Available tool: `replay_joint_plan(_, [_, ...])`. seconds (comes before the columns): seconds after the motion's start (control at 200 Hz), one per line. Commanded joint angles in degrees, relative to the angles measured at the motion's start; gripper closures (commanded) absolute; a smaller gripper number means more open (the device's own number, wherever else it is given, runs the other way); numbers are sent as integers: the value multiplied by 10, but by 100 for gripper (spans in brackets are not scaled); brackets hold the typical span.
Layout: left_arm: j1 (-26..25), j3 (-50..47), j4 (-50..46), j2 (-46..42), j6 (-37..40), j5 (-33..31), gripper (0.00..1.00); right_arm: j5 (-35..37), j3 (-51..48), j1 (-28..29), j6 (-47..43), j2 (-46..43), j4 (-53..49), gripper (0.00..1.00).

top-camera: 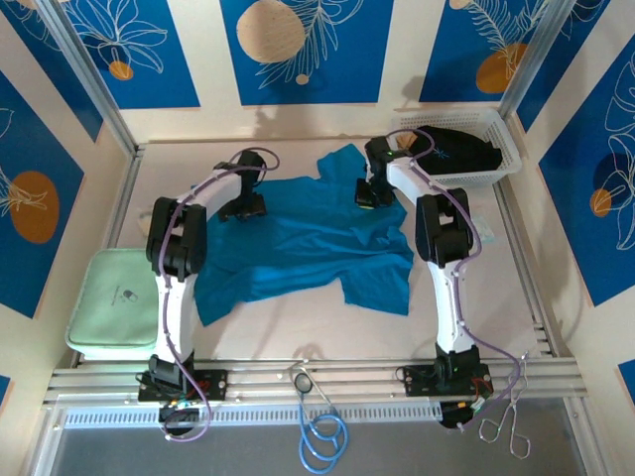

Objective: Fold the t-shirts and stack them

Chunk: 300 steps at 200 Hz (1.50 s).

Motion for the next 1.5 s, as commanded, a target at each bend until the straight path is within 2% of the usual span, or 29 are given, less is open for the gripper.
replay_joint_plan(0.0, [-9, -44, -16, -16, 6, 19, 17, 5, -62, -3, 22, -17, -25, 100])
replay_joint_plan(0.195, [-30, -101, 4, -53, -2, 31, 17, 17, -132, -5, 24, -74, -10, 100])
replay_joint_plan(0.425, [-50, -122, -7, -104, -8, 35, 17, 20, -174, -10, 19, -120, -6, 100])
replay_joint_plan(0.56, [-45, -61, -62, -129, 5, -3, 15, 15, -162, -12, 10, -142, -18, 100])
replay_joint_plan(0.685, [-11, 26, -120, -126, 23, -22, 16, 8, -175, -7, 8, -185, -18, 100])
replay_joint_plan(0.801, [41, 89, -150, -101, 39, -8, 19, 0, -219, 4, 11, -237, -10, 97])
replay_joint_plan(1.036, [125, 204, -177, 22, 83, 26, 26, -22, -358, 32, 45, -348, 38, 89])
replay_joint_plan(1.246, [142, 241, -134, 80, 125, 45, 32, -23, -447, 78, 74, -415, 66, 89])
replay_joint_plan(1.496, [150, 293, -134, 133, 172, 37, 33, -13, -492, 120, 103, -447, 67, 92])
